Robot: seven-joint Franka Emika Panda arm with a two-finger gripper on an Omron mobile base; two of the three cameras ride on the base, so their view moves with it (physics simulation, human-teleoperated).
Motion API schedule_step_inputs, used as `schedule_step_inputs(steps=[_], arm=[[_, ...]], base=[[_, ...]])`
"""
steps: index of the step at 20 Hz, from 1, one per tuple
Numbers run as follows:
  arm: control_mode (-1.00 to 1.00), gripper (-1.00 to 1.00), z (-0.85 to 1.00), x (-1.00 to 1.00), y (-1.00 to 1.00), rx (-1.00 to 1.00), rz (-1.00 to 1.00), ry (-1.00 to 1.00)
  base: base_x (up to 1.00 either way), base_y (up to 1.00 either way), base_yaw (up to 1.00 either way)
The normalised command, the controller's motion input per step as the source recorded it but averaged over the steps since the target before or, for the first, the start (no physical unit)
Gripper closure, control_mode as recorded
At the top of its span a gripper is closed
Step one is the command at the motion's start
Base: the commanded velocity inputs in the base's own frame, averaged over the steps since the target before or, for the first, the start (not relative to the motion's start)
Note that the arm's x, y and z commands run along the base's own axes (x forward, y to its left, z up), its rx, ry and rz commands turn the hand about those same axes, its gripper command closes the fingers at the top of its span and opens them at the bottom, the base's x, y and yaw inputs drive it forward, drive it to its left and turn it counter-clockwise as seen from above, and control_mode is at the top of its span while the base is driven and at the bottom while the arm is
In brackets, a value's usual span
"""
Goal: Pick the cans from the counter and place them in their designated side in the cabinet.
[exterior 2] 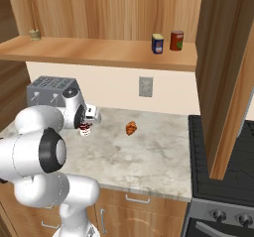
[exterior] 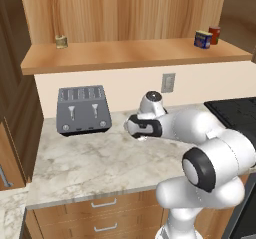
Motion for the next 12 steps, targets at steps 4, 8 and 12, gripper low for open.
schedule_step_inputs(steps=[4,8,12], arm=[[-1.0,1.0,0.27,0.0,-0.2,0.01,0.0,0.0],[-1.0,1.0,0.27,0.0,-0.18,0.0,0.0,0.01],[-1.0,1.0,0.22,-0.01,-0.18,0.0,0.0,0.0]], base=[[0.0,0.0,0.0],[0.0,0.0,0.0],[0.0,0.0,0.0]])
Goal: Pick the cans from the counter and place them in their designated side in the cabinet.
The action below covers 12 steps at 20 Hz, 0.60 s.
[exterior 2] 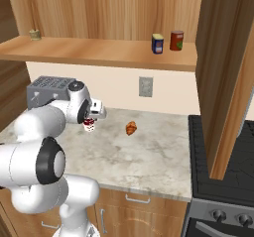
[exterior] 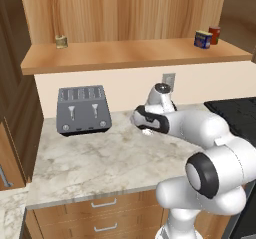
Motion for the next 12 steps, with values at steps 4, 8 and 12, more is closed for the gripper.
schedule_step_inputs(steps=[4,8,12], arm=[[-1.0,1.0,0.18,-0.15,-0.21,0.0,0.0,0.0],[-1.0,1.0,0.18,-0.25,-0.18,0.0,0.0,0.0],[-1.0,1.0,0.14,-0.25,-0.17,0.01,0.0,0.0]], base=[[0.0,0.0,0.0],[0.0,0.0,0.0],[0.0,0.0,0.0]])
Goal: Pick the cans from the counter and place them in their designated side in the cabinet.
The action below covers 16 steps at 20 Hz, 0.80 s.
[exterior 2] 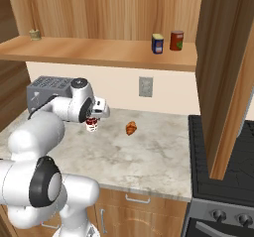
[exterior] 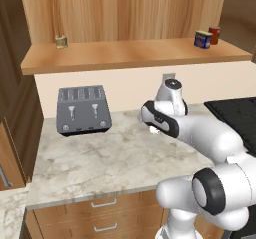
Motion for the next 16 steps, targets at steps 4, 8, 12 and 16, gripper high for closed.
schedule_step_inputs(steps=[4,8,12,16], arm=[[-1.0,1.0,0.14,-0.27,-0.19,0.01,0.0,0.0],[-1.0,1.0,0.15,-0.24,-0.17,0.0,0.0,0.0],[-1.0,1.0,0.19,-0.21,-0.15,0.0,0.0,-0.01],[-1.0,1.0,0.18,-0.27,-0.18,0.0,0.0,-0.04]], base=[[0.0,0.0,0.0],[0.0,0.0,0.0],[0.0,0.0,0.0],[0.0,0.0,0.0]])
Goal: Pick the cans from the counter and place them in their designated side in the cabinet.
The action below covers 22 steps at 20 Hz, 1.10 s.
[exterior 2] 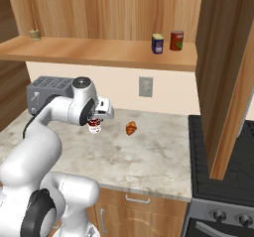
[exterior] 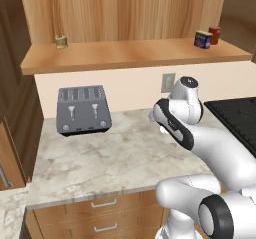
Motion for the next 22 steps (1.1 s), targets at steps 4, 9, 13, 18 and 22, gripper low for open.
schedule_step_inputs(steps=[4,9,13,18,22], arm=[[-1.0,1.0,0.18,-0.28,-0.17,0.0,0.01,-0.05],[-1.0,1.0,0.18,-0.27,-0.17,0.0,0.01,-0.04],[-1.0,1.0,0.18,-0.29,-0.16,0.0,0.0,-0.04],[-1.0,1.0,0.22,-0.33,-0.15,0.0,0.0,-0.03],[-1.0,1.0,0.25,-0.29,-0.16,0.0,0.0,-0.05]], base=[[0.0,0.0,0.0],[0.0,0.0,0.0],[0.0,0.0,0.0],[0.0,0.0,0.0],[0.0,0.0,0.0]])
